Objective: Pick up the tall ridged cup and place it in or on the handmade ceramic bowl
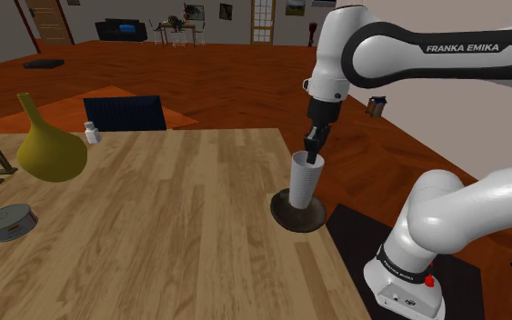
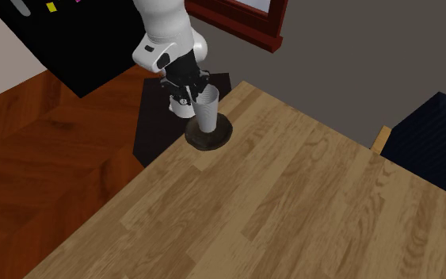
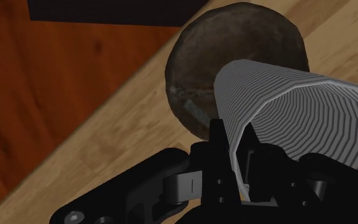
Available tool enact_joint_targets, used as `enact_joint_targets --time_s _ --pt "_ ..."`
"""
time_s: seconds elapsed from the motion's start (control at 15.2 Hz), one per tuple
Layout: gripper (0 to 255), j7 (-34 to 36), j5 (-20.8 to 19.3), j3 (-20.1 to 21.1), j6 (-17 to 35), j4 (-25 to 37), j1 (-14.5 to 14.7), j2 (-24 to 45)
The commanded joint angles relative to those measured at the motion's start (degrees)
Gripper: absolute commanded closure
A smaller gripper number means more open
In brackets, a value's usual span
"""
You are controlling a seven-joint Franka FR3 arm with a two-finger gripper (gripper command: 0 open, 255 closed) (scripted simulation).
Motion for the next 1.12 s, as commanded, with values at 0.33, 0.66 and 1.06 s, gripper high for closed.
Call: enact_joint_targets --time_s 0.33,0.66,1.06 --pt "255 -0.03 0.25 0.26 1.85 -1.94 0.11 -0.14" --pt "0 -0.03 0.25 0.26 1.85 -1.94 0.11 -0.14" --pt "0 0.06 -0.21 -0.24 -1.81 2.13 -0.10 0.29"
